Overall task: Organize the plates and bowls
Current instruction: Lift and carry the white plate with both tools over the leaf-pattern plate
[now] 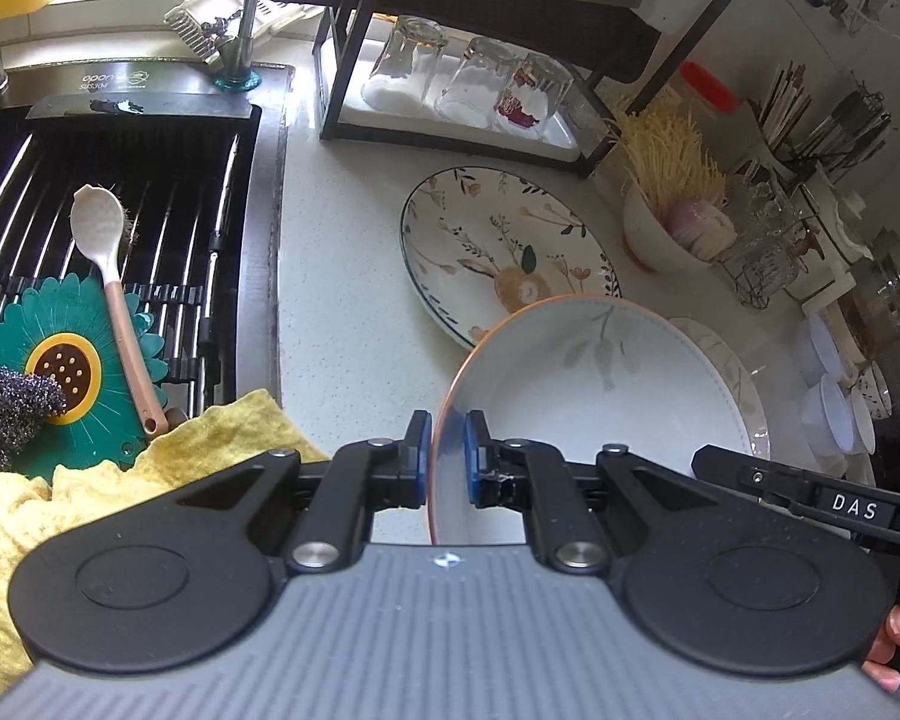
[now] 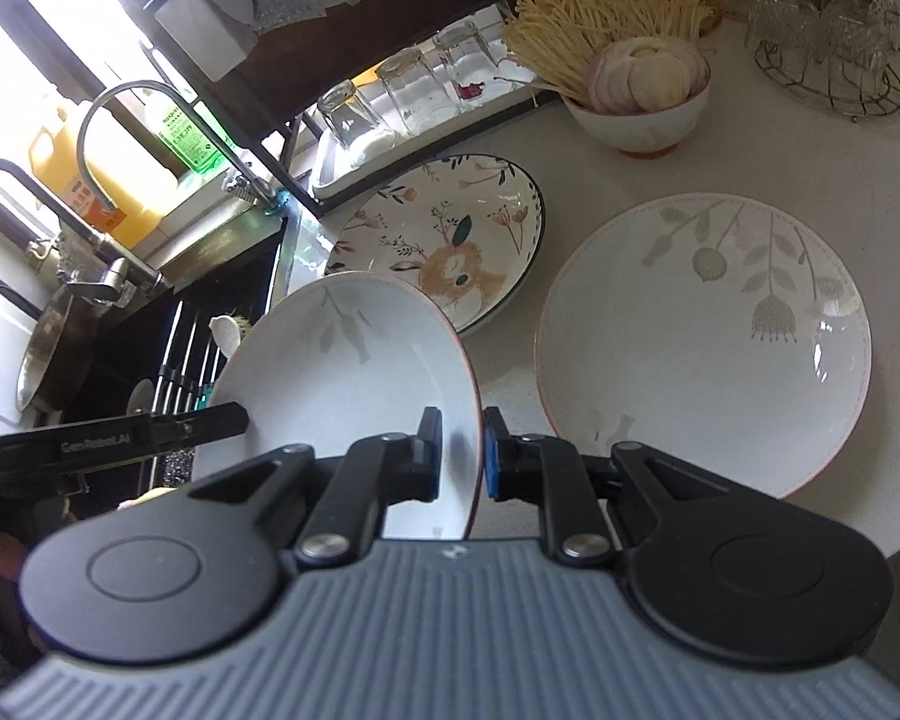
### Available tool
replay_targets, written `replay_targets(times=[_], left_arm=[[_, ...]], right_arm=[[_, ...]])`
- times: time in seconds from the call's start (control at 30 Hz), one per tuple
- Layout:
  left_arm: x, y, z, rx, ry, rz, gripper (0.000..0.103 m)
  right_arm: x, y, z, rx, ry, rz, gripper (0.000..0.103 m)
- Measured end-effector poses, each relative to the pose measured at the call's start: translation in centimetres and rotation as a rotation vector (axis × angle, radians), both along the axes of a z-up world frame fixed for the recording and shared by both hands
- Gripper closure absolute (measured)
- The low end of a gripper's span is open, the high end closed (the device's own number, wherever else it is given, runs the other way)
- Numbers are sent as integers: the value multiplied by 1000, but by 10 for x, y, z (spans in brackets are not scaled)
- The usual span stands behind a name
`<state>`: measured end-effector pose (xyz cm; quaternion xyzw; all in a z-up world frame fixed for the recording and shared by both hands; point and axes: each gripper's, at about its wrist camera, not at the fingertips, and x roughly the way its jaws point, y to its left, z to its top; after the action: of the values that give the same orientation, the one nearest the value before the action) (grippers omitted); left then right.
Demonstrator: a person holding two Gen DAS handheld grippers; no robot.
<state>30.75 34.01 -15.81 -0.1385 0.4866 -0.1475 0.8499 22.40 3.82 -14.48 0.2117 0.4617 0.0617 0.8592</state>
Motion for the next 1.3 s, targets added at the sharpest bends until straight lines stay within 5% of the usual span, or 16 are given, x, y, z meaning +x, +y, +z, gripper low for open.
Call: replay_targets(times=[0.57, 1.3], left_arm=[[3, -77, 28, 22, -52, 8, 90], [25, -164, -4, 65, 10, 27, 89]], right_arm=[[3, -71, 22, -11, -70, 30, 86], [19, -140, -4, -98, -57, 45, 86]])
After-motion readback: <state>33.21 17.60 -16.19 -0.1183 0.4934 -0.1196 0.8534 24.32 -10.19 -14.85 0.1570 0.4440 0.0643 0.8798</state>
